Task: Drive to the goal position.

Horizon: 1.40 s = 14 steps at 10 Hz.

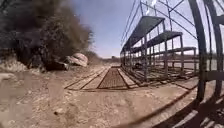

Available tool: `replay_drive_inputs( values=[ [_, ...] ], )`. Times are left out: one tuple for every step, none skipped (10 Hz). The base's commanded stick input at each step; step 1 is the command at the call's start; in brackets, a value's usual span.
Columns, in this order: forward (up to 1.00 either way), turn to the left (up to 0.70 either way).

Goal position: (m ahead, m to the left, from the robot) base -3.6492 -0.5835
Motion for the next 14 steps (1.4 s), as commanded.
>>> replay_drive_inputs(
  values=[
    [0.7,0.0],
    [0.7,0.0],
    [0.7,0.0],
    [0.7,0.0],
    [0.7,0.0],
    [0.7,0.0],
    [0.7,0.0],
    [0.7,0.0],
    [0.69,-0.05],
    [0.69,-0.17],
    [0.69,-0.35],
    [0.69,-0.35],
    [0.69,-0.33],
    [0.69,-0.17]
  ],
)
